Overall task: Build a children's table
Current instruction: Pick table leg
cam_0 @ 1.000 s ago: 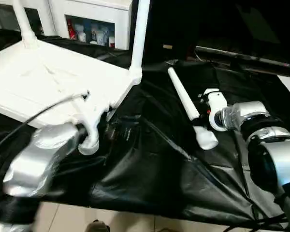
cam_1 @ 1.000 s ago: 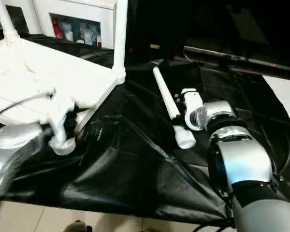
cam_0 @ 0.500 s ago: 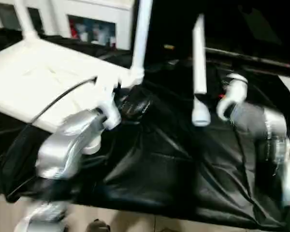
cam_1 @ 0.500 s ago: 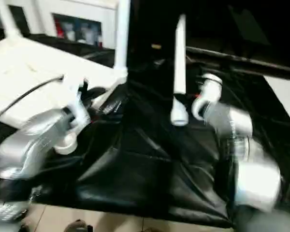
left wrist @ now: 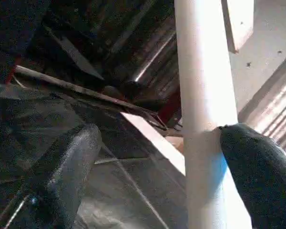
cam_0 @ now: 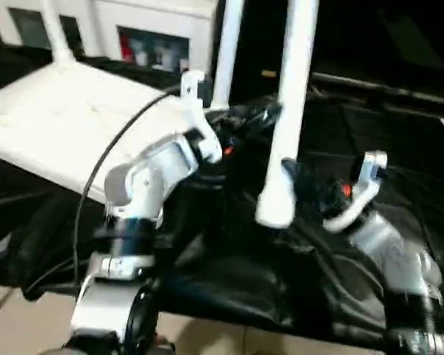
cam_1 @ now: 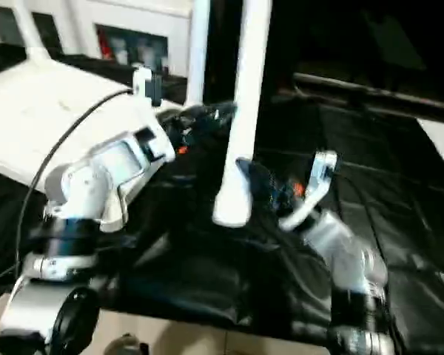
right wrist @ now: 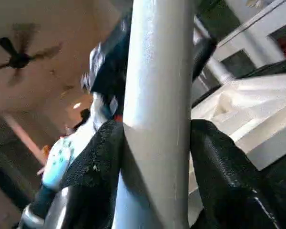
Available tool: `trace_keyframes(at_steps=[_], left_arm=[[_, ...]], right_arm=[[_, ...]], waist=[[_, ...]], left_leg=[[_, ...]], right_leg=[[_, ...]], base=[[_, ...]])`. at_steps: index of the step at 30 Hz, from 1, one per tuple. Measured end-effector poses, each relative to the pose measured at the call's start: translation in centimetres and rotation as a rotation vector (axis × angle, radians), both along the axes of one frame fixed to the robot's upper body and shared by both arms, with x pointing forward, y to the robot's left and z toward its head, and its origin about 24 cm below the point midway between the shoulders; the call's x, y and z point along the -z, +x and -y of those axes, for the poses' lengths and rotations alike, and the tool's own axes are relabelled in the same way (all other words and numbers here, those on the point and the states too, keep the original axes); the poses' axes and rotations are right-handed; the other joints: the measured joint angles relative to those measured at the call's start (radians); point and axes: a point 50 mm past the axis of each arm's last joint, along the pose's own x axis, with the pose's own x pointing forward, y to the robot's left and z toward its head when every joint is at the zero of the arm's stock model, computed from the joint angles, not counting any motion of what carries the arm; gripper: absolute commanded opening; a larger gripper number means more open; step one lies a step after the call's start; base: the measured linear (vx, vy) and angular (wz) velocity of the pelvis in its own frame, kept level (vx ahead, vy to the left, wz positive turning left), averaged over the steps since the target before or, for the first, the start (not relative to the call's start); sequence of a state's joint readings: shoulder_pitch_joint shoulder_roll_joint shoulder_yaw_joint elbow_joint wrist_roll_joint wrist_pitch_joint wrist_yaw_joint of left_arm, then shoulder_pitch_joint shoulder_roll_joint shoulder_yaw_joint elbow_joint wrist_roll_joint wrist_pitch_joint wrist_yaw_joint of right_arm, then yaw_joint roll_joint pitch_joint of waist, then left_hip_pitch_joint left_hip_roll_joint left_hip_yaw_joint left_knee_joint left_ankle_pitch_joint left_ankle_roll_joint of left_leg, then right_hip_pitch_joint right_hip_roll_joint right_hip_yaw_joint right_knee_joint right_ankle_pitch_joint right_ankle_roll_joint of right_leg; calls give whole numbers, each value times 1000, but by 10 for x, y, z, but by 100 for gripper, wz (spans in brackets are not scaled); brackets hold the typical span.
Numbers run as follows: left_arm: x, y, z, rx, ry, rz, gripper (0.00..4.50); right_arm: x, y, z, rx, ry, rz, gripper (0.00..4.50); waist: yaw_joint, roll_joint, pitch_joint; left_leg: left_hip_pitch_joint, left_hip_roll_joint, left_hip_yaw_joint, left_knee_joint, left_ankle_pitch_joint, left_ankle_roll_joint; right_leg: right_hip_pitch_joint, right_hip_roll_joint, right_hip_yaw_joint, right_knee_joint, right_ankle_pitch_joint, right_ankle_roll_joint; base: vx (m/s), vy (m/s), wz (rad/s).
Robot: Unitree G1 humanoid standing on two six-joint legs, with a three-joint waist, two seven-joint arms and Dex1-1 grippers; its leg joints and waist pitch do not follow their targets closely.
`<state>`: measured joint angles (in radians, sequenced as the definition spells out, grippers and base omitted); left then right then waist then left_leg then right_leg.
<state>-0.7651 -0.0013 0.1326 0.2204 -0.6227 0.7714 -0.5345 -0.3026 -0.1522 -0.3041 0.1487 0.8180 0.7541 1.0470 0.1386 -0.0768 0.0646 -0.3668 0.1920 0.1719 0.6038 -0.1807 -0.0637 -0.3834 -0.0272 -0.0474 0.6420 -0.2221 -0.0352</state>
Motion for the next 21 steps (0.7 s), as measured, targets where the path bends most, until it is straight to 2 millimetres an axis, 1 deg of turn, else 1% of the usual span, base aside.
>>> trace_keyframes(at_steps=[3,6,14,16,19,20,21], left_arm=[[-1,-6,10,85,-45,-20,450],[1,-8,15,114,-36,-25,450],[3,-8,15,120,-18,-35,450],[3,-8,15,124,-19,-39,421],[3,-9,15,131,-20,-47,413],[3,-9,14,133,-24,-48,395],[3,-9,14,131,-25,-47,385]], right_arm=[[-4,-2,-4,-32,-27,16,183],[-7,-3,-9,-58,-42,27,183],[-8,-3,-10,-50,-75,17,183],[-8,-3,-10,-49,-84,15,183],[-8,-2,-11,-48,-94,13,183],[-8,-2,-10,-46,-107,12,183],[-8,-2,-8,-41,-118,12,183]], waist=[[2,0,0],[2,1,0],[2,7,1],[2,7,2],[2,7,2],[2,7,2],[2,7,2]], left_leg=[[0,0,0,0,0,0],[0,0,0,-1,0,0],[-2,0,0,-3,0,0],[-3,0,0,-4,0,0],[-3,0,0,-4,0,0],[-3,0,0,-4,0,0],[-3,0,0,-4,0,0]], right_leg=[[0,0,0,-1,0,0],[0,0,0,-2,1,0],[0,0,-1,-8,3,3],[0,0,-1,-10,4,3],[0,0,-1,-10,4,3],[0,0,-1,-11,4,3],[0,0,-1,-11,4,3]], base=[[0,0,0],[0,0,0],[0,0,0],[0,0,0],[0,0,0],[0,0,0],[0,0,0]])
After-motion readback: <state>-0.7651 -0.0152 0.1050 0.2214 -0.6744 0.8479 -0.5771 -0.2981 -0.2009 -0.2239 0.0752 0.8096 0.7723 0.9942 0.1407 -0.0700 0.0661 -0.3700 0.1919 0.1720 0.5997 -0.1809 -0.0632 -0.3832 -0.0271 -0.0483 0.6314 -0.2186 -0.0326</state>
